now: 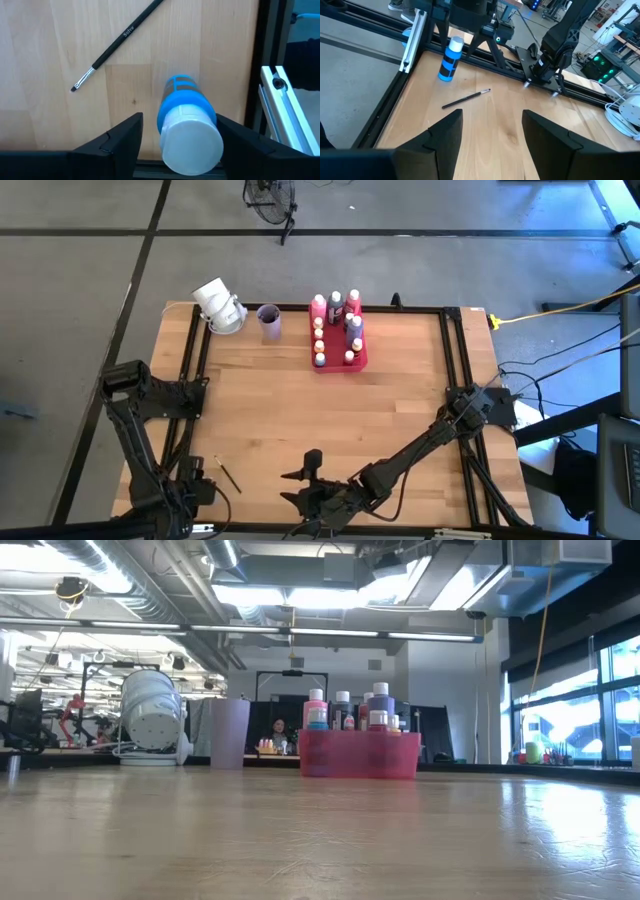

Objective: Pick & Place Paint Supplies
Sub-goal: Put the blue paint bottle into the red bin

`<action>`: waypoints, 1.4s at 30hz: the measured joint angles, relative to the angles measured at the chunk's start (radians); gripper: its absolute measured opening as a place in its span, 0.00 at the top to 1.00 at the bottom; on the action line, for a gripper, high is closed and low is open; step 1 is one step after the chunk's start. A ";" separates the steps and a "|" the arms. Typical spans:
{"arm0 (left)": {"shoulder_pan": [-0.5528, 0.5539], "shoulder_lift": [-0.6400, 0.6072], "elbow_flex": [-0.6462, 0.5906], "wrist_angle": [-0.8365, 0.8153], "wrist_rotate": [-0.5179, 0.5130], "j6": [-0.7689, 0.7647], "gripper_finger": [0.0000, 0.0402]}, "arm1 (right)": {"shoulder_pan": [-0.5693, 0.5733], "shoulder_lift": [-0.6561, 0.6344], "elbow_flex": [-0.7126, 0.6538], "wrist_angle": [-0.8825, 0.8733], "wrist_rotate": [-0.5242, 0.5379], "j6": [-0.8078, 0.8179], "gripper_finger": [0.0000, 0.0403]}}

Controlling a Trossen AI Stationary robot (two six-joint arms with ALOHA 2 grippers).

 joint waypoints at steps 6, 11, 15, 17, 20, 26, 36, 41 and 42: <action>0.000 0.000 0.000 0.000 0.000 0.000 0.46 | 0.000 0.000 0.000 0.000 0.000 0.000 0.48; 0.000 0.000 0.000 -0.001 0.001 0.000 0.49 | 0.000 0.000 0.000 0.000 0.000 0.000 0.48; 0.000 0.000 0.000 -0.001 0.001 0.000 0.54 | 0.000 0.000 0.000 0.000 -0.003 0.024 0.48; 0.000 0.000 0.000 -0.001 0.001 0.000 0.58 | 0.000 0.000 0.000 0.000 -0.003 0.042 0.48; 0.000 0.000 0.000 -0.001 0.001 0.007 0.62 | 0.000 0.000 0.000 0.000 -0.003 0.050 0.48; 0.000 0.000 0.000 -0.001 0.000 0.007 0.63 | -0.001 0.000 0.000 0.000 -0.003 0.052 0.48; 0.020 -0.006 0.000 -0.008 0.002 0.030 0.64 | -0.004 0.000 0.000 -0.004 -0.003 0.052 0.48; 0.051 -0.012 0.026 -0.079 0.000 0.068 0.64 | -0.007 0.000 0.000 -0.003 -0.021 0.053 0.48; 0.058 -0.012 0.038 -0.101 0.000 0.083 0.64 | -0.008 0.000 0.000 -0.001 -0.032 0.053 0.48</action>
